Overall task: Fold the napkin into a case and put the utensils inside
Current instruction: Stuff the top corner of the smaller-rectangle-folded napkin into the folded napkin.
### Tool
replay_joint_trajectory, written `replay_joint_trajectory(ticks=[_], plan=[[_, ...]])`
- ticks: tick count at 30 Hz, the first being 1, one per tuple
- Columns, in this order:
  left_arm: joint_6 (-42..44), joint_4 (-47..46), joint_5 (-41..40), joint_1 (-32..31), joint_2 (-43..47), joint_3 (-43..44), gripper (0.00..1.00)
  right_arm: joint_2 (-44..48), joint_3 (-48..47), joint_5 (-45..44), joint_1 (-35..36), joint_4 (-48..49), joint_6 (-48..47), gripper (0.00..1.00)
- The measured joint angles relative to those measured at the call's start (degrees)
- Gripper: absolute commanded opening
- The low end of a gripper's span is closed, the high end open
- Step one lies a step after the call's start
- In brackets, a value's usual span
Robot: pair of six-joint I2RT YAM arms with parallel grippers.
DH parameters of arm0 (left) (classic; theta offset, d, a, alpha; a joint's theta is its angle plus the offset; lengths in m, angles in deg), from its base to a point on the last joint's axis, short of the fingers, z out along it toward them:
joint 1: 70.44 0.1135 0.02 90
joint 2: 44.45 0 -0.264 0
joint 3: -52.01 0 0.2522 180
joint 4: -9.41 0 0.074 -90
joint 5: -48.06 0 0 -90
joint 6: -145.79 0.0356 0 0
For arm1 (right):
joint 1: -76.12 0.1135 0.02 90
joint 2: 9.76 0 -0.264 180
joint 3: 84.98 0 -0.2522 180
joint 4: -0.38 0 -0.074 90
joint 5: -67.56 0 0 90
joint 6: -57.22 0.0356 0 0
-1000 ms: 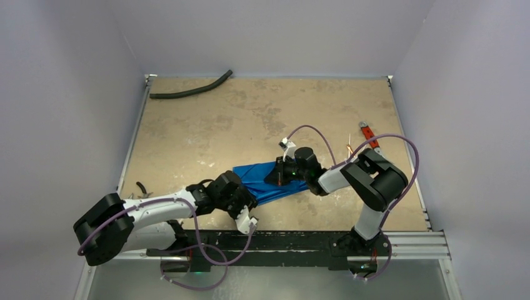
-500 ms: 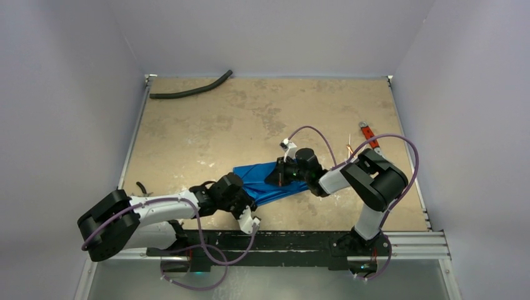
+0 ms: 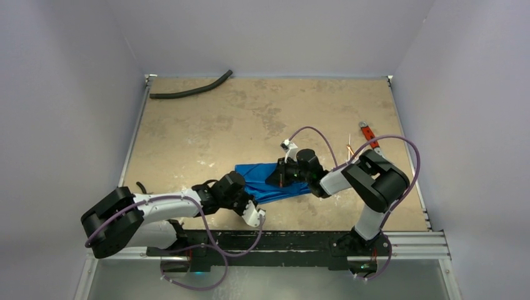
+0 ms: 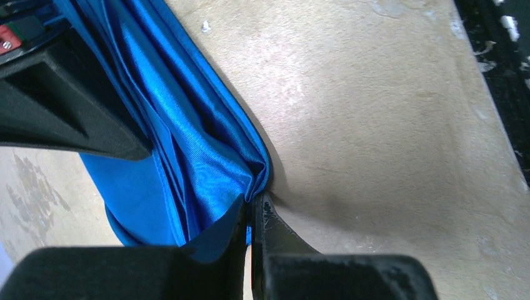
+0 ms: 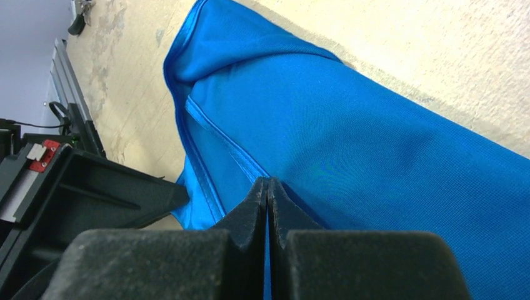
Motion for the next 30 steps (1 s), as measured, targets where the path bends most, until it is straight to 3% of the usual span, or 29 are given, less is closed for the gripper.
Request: replay_joint_trajectory(ticks=[22, 25, 30], plan=[[-2.91, -1.77, -1.92, 0.0, 3.43, 2.4, 0.0, 1.99, 0.9, -0.9, 1.57, -2.14, -3.87, 0.0], [-3.87, -2.69, -2.54, 0.0, 2.97, 2.4, 0.17, 1.99, 1.01, -1.01, 1.79, -2.01, -4.07, 0.0], [-5.11, -4.94, -3.96, 0.0, 0.63, 2.4, 0.29, 1.99, 1.11, -1.03, 1.88, -1.81, -4.24, 0.0]])
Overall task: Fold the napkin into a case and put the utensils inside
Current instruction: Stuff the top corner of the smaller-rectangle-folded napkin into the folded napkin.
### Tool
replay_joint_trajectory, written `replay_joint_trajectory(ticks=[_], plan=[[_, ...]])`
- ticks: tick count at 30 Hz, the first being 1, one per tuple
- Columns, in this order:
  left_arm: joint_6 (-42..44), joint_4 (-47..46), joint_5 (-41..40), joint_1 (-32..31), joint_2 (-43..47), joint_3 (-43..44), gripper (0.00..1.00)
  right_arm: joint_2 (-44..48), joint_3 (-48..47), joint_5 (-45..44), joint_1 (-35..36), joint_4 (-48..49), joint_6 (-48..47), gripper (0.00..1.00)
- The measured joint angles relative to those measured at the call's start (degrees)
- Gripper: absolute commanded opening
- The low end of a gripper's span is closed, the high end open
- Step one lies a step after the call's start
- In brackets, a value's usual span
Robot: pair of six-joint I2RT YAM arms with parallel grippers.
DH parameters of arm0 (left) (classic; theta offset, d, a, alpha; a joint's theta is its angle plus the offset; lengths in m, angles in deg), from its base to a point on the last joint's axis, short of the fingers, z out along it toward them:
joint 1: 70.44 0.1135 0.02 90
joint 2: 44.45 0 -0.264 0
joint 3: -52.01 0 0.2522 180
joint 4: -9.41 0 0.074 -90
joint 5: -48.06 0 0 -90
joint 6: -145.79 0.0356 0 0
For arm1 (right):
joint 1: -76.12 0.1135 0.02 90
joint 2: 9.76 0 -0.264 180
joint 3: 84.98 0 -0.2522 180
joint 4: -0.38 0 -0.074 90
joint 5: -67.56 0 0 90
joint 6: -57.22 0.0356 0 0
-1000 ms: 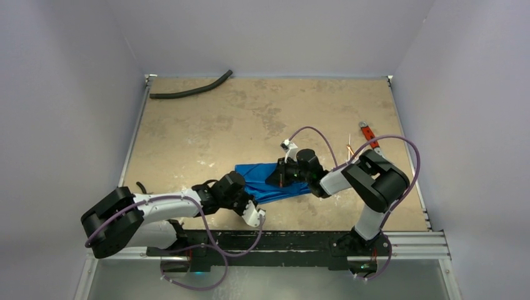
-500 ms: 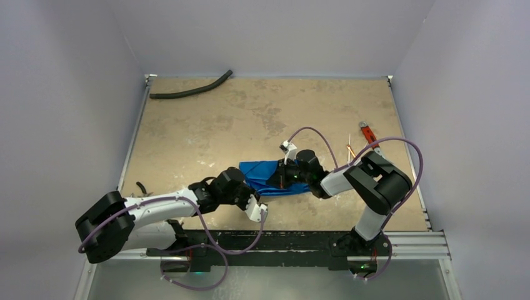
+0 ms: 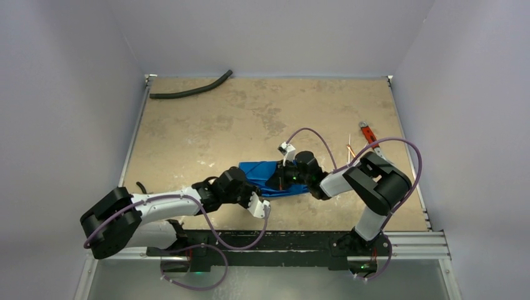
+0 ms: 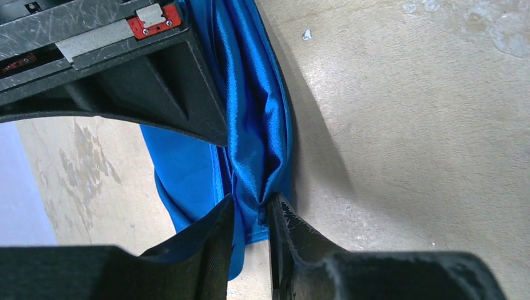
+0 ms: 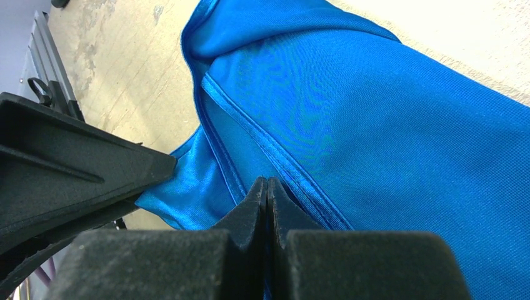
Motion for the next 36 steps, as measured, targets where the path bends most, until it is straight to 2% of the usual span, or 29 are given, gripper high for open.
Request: replay_joint_trajectory(ticks=[2, 6, 9, 13, 19, 22, 25, 30, 36], plan=[[-0.2, -0.31, -0.37, 0.0, -0.5, 0.0, 0.33, 0.0, 0.11, 0.0, 0.0, 0.17, 0.02, 0.0], [-0.22, -1.09, -0.66, 0.0, -0.68, 0.0, 0.33, 0.0, 0.39, 0.0, 0.02, 0.74, 0.02, 0.0], [-0.22, -1.44, -0.83, 0.0, -0.68, 0.0, 0.24, -0.02, 0.46, 0.0, 0.04, 0.85, 0.02, 0.0], [-0.26, -1.4, -0.72, 0.0, -0.79, 0.07, 0.01, -0.02, 0.46, 0.02, 0.07, 0.87, 0.0, 0.0], [-0.24, -0.76, -0.11, 0.02, -1.75, 1.29, 0.0, -0.02, 0.52, 0.09, 0.09, 1.01, -0.17, 0.0], [-0.59, 0.17, -0.09, 0.02, -1.79, 1.95, 0.0, 0.0, 0.59, 0.09, 0.11, 1.16, -0.33, 0.08], [-2.05, 1.44, 0.33, 0.52, -1.79, 2.64, 0.0, 0.35, 1.05, 0.2, 0.13, 1.66, -0.61, 0.23], [-5.86, 4.46, 1.79, 3.04, -1.86, 4.09, 0.0, 4.11, 3.34, -0.02, 0.28, 3.54, -1.77, 0.42], [-8.98, 5.81, 3.48, 4.9, -2.08, 4.28, 0.0, 12.63, 11.52, -1.14, 0.35, 15.5, -4.85, 0.54]])
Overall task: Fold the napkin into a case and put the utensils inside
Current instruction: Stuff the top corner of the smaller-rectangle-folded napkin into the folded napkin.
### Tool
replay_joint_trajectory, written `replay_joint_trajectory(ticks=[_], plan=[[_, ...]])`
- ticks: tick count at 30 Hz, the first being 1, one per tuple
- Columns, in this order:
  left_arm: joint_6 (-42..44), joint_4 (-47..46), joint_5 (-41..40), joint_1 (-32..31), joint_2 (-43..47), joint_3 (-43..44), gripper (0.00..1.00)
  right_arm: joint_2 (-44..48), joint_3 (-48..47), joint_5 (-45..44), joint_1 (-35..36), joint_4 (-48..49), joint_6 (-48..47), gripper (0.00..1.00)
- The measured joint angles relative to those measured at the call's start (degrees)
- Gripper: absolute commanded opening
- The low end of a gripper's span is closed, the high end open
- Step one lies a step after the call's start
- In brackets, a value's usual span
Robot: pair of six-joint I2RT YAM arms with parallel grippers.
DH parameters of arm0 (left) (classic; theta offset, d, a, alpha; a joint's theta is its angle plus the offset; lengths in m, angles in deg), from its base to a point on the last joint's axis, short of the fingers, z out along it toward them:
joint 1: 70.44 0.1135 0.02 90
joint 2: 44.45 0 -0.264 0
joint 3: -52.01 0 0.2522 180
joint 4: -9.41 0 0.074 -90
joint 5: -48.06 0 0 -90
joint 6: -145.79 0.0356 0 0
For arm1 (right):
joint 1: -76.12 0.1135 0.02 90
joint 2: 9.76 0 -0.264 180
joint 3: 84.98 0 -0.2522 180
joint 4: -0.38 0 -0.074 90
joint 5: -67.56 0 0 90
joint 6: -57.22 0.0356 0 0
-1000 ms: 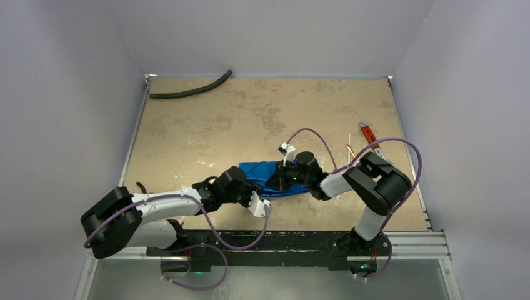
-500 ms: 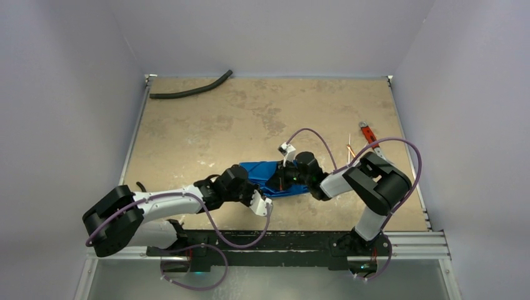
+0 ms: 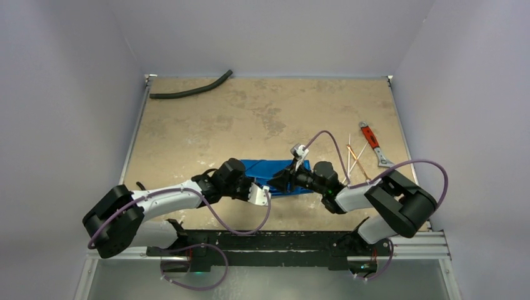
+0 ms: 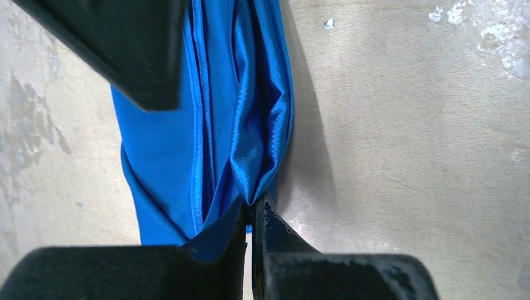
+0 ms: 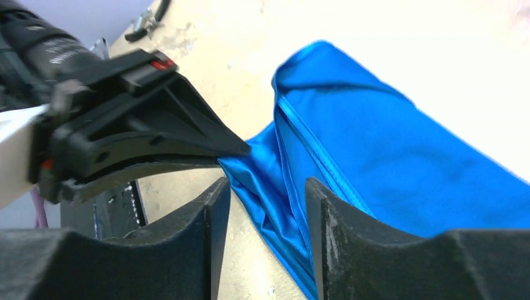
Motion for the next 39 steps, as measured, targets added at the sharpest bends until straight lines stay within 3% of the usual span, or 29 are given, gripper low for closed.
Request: replay_joint_trajectory(ticks=[5, 11, 13, 24, 26, 27, 39], plan=[[-2.36, 0.98, 1.86, 1.68, -0.22, 0.15, 0.0, 2.27, 4.26, -0.5, 0.72, 10.29, -3.82, 0.65], [-6.03, 2.32, 4.96, 5.97, -0.61, 2.01, 0.0, -2.58, 7.65, -1.25, 5.05, 19.76, -9.81, 0.73], [-6.8, 2.6, 5.9, 6.82, -0.61, 2.67, 0.0, -5.38, 7.72, -2.21, 6.16, 20.92, -11.5, 0.79], [-7.74, 4.98, 8.55, 7.02, -0.61, 3.3, 0.0, -15.69, 5.01, -4.92, 8.33, 22.77, -19.08, 0.8], [-7.76, 5.16, 8.83, 7.06, -0.61, 3.37, 0.0, -17.44, 4.52, -5.18, 8.98, 23.26, -20.37, 0.92], [-7.78, 5.18, 8.94, 7.1, -0.61, 3.41, 0.0, -18.47, 4.39, -5.35, 9.27, 23.47, -20.85, 0.94], [-7.8, 5.84, 9.88, 7.37, -0.63, 4.42, 0.0, -19.76, 1.53, -8.07, 11.63, 23.87, -27.08, 0.87]])
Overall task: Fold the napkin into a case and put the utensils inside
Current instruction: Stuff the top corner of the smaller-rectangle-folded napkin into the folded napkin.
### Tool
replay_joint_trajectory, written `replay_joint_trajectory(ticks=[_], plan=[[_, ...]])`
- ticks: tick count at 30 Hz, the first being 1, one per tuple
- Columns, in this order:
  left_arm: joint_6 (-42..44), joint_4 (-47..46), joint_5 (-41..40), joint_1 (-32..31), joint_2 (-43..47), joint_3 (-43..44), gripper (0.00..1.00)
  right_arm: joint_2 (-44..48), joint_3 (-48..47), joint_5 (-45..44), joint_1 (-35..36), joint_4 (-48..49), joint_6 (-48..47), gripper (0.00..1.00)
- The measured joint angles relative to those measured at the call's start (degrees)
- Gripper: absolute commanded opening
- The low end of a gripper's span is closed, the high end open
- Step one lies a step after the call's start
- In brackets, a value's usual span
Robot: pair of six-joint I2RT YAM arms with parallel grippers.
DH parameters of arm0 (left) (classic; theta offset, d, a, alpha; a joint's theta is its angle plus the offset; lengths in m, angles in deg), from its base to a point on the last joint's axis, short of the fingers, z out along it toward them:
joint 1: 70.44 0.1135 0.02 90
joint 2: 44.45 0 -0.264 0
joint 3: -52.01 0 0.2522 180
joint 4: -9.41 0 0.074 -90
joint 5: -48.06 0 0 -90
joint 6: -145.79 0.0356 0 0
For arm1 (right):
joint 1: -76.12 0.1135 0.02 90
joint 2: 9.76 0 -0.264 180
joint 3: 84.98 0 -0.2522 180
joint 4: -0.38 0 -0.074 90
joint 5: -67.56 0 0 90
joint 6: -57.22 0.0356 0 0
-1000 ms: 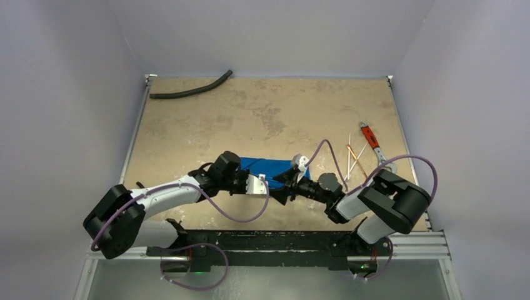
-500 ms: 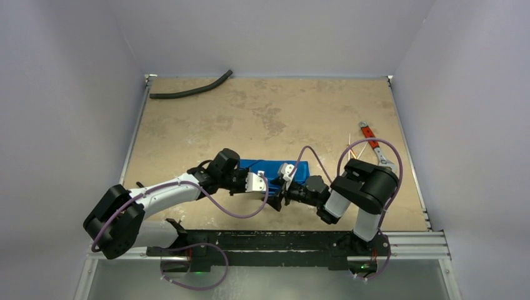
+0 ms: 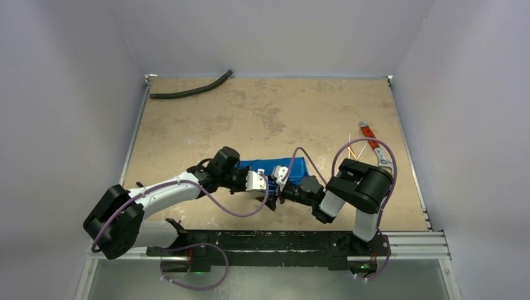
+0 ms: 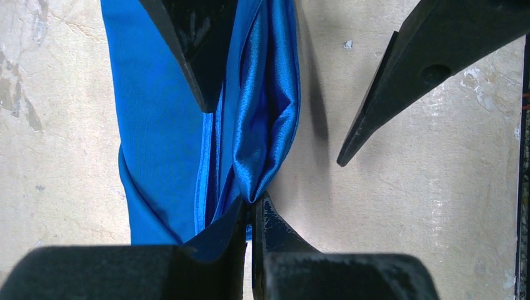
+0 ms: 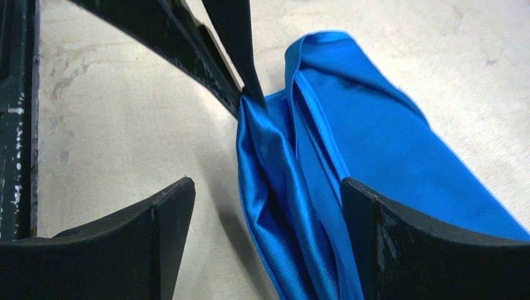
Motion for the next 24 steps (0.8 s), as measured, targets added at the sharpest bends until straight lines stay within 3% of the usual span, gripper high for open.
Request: replay_joint_trajectory(ticks=[10, 14, 18, 24], plan=[[-0.02, 0.83, 0.2, 0.98, 0.0, 0.07, 0.0, 1.33, -2.91, 0.5, 0.02, 0.0, -0.57, 0.73], [-0.09, 0.94, 0.28, 1.33, 0.02, 0.07, 0.0, 0.42, -4.35, 1.57, 0.02, 0.02, -0.55, 0.58], [-0.35, 0.94, 0.33, 1.4, 0.02, 0.07, 0.0, -0.85, -5.18, 2.69, 0.02, -0.02, -0.17, 0.36], [-0.55, 0.94, 0.33, 1.92, 0.24, 0.07, 0.0, -1.57, -5.38, 4.28, 0.02, -0.04, 0.26, 0.18]])
